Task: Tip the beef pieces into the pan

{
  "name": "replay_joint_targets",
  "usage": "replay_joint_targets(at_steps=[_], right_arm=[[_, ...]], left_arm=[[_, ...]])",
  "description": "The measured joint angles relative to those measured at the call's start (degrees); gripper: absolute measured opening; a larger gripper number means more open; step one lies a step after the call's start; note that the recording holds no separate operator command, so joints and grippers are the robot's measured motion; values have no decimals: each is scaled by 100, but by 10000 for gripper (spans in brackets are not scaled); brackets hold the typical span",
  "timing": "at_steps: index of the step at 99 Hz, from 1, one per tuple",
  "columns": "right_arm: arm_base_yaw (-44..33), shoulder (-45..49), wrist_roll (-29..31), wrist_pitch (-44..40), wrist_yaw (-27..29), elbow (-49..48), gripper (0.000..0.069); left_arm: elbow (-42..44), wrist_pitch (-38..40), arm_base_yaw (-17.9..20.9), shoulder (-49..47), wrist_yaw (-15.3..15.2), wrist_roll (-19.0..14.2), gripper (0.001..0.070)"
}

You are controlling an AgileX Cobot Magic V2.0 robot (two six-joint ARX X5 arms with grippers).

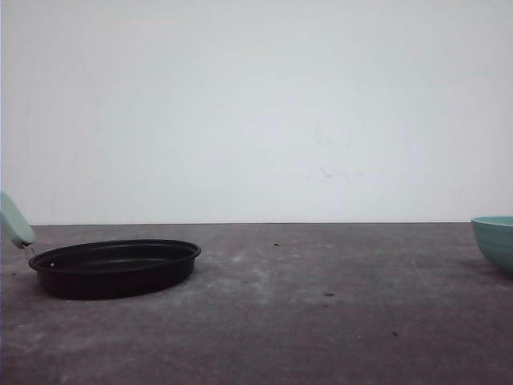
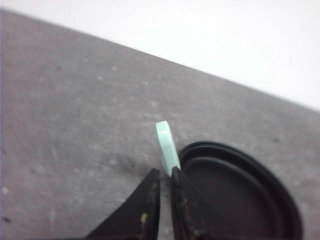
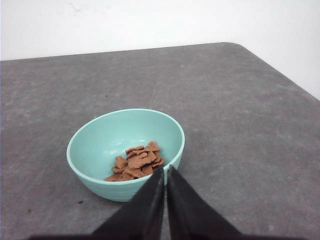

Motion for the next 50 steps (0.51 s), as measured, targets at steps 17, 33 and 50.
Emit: replay_joint_targets(at_steps=[17,33,50], right_arm=[[0,0,2,-2,0,0,6],[0,0,107,0,0,0,6],[0,0,358,22,-22,0,6]], left_arm=[[2,-74,0,0,122,-420,14],[153,-616,-2,13,673,-516,14],[562,-1425,0,144,734,-529,14]])
